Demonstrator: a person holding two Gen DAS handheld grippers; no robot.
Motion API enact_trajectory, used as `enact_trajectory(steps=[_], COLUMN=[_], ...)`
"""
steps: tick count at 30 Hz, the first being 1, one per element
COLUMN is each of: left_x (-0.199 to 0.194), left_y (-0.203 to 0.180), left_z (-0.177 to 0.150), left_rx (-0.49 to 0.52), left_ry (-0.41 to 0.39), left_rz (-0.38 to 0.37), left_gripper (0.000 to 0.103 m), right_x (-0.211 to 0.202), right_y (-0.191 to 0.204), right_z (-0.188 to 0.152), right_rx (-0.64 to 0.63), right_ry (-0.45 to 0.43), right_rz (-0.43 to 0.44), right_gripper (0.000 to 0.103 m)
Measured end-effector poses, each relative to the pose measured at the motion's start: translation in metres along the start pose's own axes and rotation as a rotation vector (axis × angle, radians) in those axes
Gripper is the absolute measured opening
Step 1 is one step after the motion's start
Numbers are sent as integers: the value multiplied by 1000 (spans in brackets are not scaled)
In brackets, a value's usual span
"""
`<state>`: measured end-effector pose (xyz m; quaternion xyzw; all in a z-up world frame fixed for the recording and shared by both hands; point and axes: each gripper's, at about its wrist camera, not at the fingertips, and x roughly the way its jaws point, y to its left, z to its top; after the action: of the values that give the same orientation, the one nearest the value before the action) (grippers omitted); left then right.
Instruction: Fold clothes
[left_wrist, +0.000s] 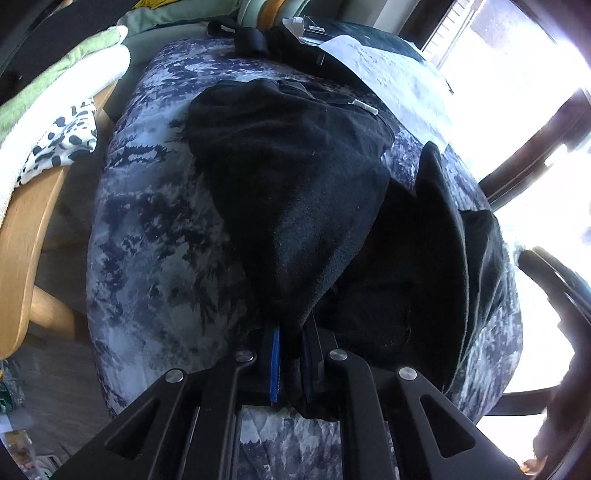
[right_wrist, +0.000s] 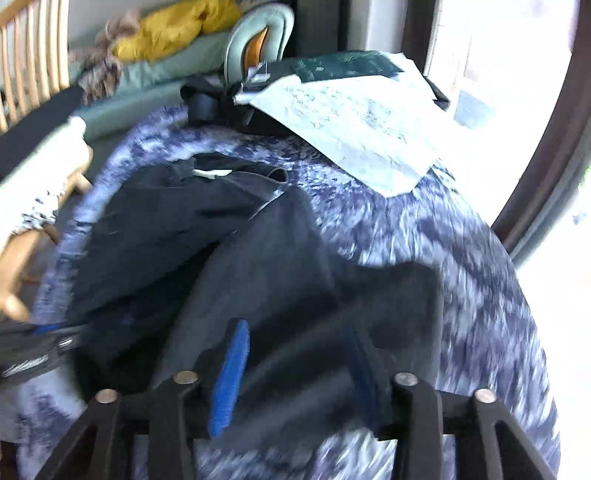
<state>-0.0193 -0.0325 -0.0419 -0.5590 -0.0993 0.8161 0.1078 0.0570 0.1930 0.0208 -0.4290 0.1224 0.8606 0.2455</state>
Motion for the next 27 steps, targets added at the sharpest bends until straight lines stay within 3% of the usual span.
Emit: enact_trajectory(steps=[3,6,10,12,13,16,18,20,21,22,27], left_x=[-8,-14,-10,-1,4,7,7,6,6,7,7], left_y=[8,6,2,-1,1,7,9,10,10,11,11], left_z=[1,2,0,3,7,10,8,8,9,9,10], left_rx=[-12,38,54,58,55,42,37,37,38,38,48], left_ry=[-1,-5,7,6,6,10,13,17,19,21,30], left_rz=[-13,8,37,47,45,28,20,14,10,8,13], left_gripper=[9,9,9,9,9,9,9,9,9,9,9], right_x=[32,51,48,52,56,73,91,102,104,102,49], right_y=[-19,-40,-40,-22,-12,22,43,56,62,63,46], right_z=[14,18,28,42,49,69,78,81,80,77,51], right_rx=[-18,0,72,67,54,18,-2,-34,-55,-60,-41], right_ry=[83,143,125,124,126,157,224,269,274,280,189], right_rz=[-65,-85,57,109,112,50,-43,-120,-145,-133,-94], right_gripper=[55,55,56,68,70,70,70,56,19,3,2])
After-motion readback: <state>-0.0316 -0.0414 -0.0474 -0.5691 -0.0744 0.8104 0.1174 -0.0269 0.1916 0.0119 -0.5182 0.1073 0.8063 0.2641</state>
